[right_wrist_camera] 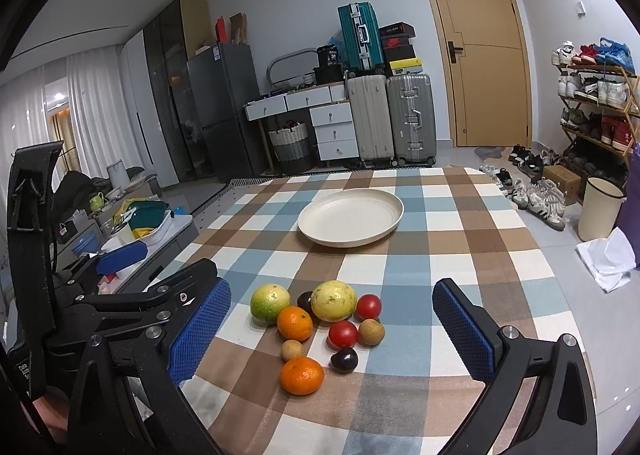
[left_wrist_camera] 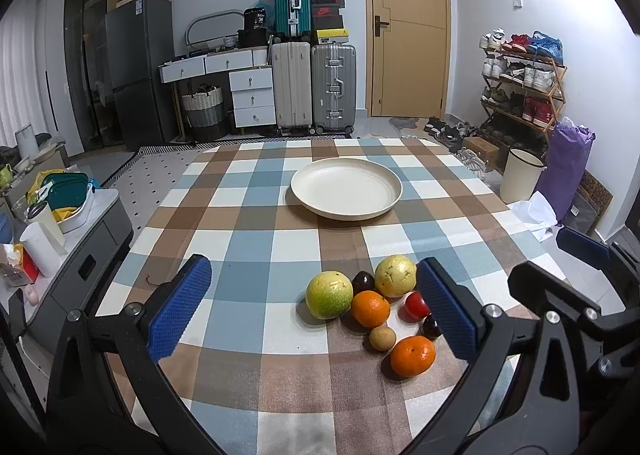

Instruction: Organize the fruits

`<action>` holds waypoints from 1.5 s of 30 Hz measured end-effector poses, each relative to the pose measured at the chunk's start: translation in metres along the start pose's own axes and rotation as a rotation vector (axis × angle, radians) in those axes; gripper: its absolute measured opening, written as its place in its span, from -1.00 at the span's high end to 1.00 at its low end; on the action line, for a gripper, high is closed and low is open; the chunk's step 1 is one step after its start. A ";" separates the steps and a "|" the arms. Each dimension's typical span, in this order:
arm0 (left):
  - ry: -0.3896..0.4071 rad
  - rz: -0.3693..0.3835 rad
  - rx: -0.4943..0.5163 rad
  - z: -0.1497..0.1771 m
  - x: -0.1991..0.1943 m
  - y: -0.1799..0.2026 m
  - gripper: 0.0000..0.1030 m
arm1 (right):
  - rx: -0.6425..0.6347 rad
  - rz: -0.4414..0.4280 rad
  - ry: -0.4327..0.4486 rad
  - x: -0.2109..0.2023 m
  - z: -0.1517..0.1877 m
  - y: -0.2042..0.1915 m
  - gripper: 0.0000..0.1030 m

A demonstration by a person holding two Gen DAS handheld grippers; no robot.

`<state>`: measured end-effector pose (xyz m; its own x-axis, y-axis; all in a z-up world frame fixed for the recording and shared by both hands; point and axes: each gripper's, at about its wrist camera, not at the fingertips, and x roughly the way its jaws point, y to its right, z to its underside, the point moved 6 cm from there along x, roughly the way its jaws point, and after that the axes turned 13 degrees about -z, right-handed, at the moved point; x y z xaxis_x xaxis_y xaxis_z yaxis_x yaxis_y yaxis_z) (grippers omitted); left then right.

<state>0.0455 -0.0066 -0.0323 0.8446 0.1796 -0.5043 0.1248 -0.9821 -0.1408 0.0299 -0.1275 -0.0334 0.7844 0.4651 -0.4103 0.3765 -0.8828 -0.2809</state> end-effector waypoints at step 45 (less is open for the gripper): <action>-0.208 0.081 -0.053 0.042 0.084 -0.009 -0.98 | 0.067 0.007 -0.040 0.009 0.012 0.030 -1.00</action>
<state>0.0933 0.0193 -0.1089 0.7278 0.1026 -0.6781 0.0929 -0.9944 -0.0508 0.0422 -0.1488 -0.0561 0.7662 0.4621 -0.4465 0.3361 -0.8804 -0.3345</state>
